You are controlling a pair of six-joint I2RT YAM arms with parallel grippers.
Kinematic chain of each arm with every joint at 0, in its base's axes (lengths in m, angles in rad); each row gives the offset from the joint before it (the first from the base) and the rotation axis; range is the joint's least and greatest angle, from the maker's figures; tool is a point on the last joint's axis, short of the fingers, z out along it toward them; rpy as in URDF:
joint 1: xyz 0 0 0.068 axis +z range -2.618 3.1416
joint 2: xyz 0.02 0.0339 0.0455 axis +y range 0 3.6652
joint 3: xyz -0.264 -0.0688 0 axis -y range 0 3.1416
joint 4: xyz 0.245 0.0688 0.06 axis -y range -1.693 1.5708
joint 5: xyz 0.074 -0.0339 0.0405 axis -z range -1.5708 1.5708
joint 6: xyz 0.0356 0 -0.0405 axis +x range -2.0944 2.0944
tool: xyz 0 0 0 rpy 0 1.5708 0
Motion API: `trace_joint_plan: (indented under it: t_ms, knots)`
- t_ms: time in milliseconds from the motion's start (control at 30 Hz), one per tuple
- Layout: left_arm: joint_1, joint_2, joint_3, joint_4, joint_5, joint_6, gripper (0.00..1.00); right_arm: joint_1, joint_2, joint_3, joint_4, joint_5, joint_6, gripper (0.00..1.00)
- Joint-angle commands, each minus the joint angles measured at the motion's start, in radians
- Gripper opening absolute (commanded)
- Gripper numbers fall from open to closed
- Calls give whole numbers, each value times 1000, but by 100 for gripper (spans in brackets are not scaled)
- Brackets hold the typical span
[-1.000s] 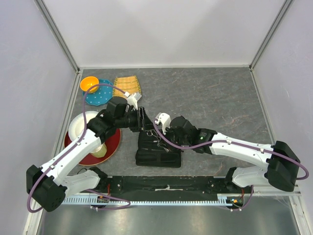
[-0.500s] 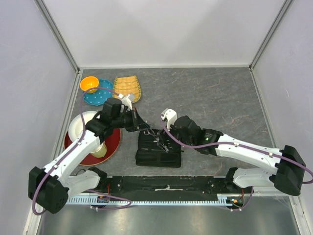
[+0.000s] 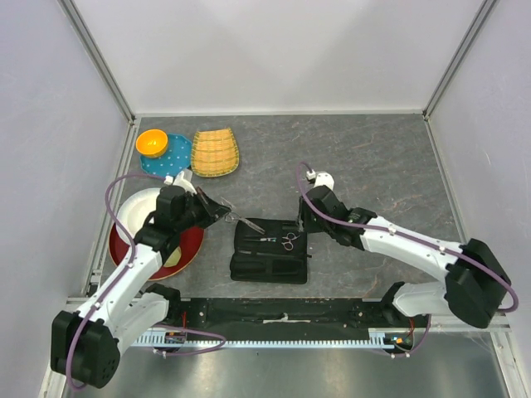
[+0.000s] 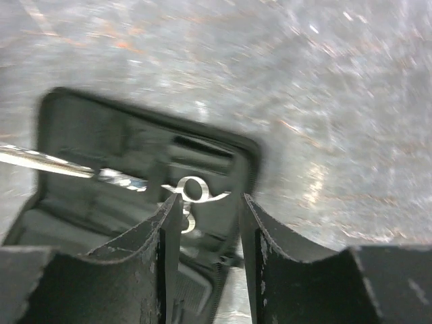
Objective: Sort the hair-cutting tools
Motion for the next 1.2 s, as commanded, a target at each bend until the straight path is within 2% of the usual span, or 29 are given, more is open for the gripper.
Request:
trace_joint_plan:
  t_ms: [0,133,400,667,800,900,1033,1167]
  knots:
    - [7,-55,-60,202,-149,-83,2,-58,71,-48,-14,-5,133,45]
    - [7,-72,-106,245,-229,-82,2,-69,134,-39,-2,-22,119,45]
    - [7,-27,-127,284,-250,-77,2,-74,217,-31,1,-31,119,43]
    - [7,0,-132,295,-212,-83,2,-82,241,-58,12,-17,141,37]
    - [7,0,-135,290,-189,-91,2,-89,267,-73,38,-22,156,29]
    - [6,5,-143,288,-161,-98,2,-95,293,-84,50,-20,170,20]
    - [7,19,-152,296,-131,-92,2,-111,298,-102,55,-2,190,0]
    - [7,33,-149,313,-120,-78,2,-131,267,-136,55,32,185,0]
